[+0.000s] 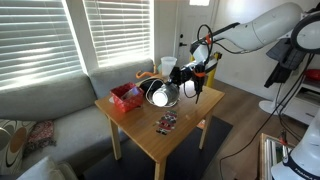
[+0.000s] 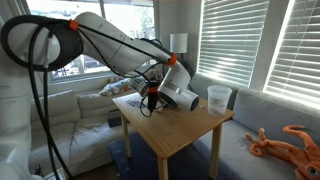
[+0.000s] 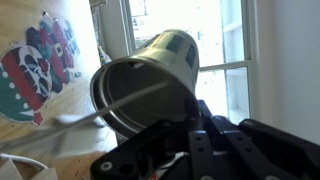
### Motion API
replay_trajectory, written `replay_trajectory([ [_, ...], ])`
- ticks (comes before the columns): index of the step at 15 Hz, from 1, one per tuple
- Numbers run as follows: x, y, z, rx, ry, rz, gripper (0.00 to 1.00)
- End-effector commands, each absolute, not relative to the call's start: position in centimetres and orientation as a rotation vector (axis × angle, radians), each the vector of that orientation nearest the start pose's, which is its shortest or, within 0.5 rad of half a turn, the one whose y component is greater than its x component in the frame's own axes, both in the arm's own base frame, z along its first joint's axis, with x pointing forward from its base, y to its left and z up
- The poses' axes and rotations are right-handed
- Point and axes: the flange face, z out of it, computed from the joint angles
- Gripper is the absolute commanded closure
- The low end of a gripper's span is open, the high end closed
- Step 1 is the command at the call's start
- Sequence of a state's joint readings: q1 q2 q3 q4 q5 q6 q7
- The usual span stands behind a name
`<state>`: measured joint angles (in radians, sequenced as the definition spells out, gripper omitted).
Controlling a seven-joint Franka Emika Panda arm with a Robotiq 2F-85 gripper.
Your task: Pick up the silver cup and pour all its contents onto the table, put the silver cup back on the table
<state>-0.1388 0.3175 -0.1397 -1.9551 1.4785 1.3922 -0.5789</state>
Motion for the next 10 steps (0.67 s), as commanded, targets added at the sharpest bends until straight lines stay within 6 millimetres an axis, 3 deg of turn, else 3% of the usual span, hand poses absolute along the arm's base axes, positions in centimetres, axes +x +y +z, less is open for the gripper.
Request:
replay_trajectory([
  [1, 58.0, -3.6, 37.6, -1.508, 0.192, 0.051, 0.99],
  [4, 57.8, -4.0, 38.9, -1.529, 0.162, 0.051, 0.99],
  [6, 57.4, -4.8, 40.8, -1.518, 0.114, 0.041, 0.99],
  [7, 57.0, -5.7, 42.2, -1.406, 0.067, 0.046, 0.99],
  [10, 55.9, -7.2, 45.4, -1.414, -0.025, 0.043, 0.99],
])
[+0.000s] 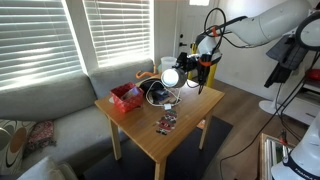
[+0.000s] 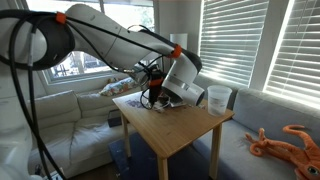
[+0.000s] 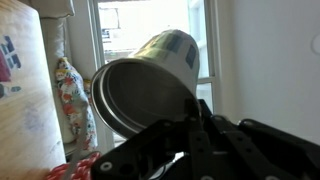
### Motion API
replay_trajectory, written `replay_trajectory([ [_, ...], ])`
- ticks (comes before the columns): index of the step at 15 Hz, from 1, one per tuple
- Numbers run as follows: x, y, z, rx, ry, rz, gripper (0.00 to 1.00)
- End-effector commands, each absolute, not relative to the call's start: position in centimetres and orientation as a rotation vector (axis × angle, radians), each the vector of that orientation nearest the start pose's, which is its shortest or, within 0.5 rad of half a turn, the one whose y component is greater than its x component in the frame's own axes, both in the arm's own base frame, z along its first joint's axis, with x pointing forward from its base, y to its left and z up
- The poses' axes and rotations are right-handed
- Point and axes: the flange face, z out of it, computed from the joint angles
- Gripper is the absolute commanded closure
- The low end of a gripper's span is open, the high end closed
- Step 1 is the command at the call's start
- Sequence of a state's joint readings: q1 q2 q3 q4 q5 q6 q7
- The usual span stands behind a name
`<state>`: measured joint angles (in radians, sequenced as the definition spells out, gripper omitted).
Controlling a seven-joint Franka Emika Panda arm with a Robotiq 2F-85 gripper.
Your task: Pick up the silver cup and pour all its contents onto the table, put the silver cup back on the table
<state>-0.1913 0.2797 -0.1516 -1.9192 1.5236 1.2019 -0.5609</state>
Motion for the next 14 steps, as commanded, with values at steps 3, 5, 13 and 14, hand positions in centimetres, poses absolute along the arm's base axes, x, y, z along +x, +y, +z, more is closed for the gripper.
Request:
replay_trajectory([
  [3, 54.9, -9.1, 48.2, -1.458, -0.078, 0.012, 0.99],
  [5, 54.6, -10.1, 49.7, -1.525, -0.103, -0.036, 0.99],
  [13, 52.8, -14.4, 53.6, -1.964, -0.119, -0.111, 0.99],
  [14, 52.6, -15.0, 54.1, -2.015, -0.118, -0.127, 0.99],
])
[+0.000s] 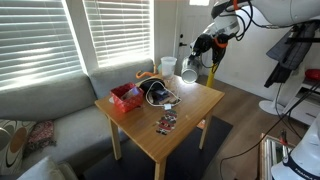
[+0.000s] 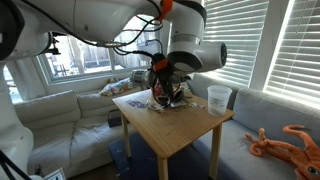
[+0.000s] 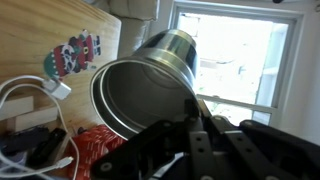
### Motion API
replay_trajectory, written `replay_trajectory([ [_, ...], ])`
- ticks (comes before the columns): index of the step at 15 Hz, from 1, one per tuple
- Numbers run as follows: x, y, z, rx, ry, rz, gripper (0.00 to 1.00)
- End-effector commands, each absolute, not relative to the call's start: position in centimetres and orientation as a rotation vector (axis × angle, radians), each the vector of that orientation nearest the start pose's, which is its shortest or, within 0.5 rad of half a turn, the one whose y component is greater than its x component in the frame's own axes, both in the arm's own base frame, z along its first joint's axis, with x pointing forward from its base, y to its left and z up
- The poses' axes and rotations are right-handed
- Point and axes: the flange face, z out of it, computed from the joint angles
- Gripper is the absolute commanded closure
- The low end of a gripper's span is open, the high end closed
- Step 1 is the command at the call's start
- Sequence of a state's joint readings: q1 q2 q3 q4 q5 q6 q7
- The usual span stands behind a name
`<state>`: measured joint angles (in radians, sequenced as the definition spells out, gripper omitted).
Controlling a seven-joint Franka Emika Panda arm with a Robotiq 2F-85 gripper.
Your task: Pick up the silver cup and pour all its contents onto the table, put the silver cup back on the table
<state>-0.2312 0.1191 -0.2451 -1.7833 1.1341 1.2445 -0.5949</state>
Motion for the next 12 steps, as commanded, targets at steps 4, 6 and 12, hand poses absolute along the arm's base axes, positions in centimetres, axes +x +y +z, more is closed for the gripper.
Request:
replay_trajectory([
  [4, 52.5, -16.9, 55.0, -2.225, -0.117, -0.209, 0.99],
  [6, 52.8, -17.5, 55.2, -2.327, -0.119, -0.263, 0.99],
  [12, 54.3, -17.9, 55.1, -2.441, -0.105, -0.349, 0.96],
])
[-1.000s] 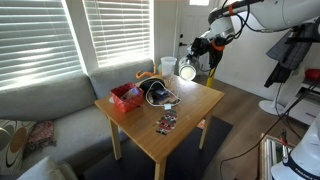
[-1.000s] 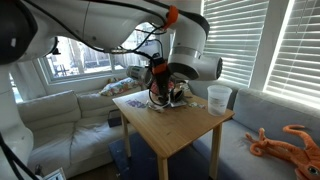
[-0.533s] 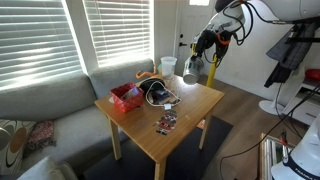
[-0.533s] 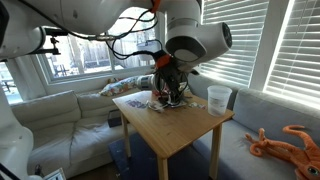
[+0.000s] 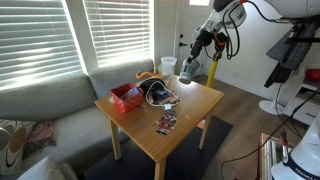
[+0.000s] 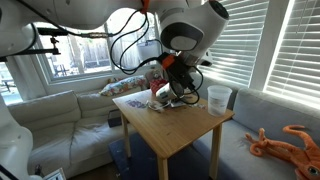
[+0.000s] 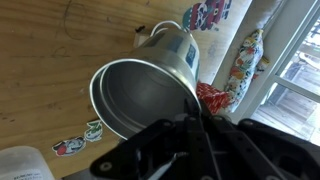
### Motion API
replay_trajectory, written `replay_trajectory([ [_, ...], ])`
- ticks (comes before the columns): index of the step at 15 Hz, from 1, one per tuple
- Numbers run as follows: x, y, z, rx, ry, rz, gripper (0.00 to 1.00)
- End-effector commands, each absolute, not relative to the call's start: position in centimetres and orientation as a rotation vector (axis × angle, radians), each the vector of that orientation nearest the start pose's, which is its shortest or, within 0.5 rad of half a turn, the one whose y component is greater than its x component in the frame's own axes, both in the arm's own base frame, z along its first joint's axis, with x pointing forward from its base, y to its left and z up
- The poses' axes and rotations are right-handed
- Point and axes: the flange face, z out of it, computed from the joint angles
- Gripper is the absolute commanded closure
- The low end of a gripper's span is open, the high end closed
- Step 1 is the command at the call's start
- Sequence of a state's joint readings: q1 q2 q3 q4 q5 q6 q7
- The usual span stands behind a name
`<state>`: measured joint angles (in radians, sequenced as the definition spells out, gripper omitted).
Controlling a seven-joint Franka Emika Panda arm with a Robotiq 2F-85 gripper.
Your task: Pick up the silver cup and pour all its contents onto the table, put the silver cup back on the table
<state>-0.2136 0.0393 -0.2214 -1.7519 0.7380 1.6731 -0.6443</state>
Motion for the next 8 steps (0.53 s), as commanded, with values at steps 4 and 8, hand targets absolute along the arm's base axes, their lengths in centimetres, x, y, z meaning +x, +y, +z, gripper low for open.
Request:
replay_trajectory([
  [4, 54.8, -17.6, 55.2, -2.532, -0.116, -0.395, 0.99],
  [8, 55.8, -16.7, 55.8, -2.718, -0.201, -0.468, 0.99],
])
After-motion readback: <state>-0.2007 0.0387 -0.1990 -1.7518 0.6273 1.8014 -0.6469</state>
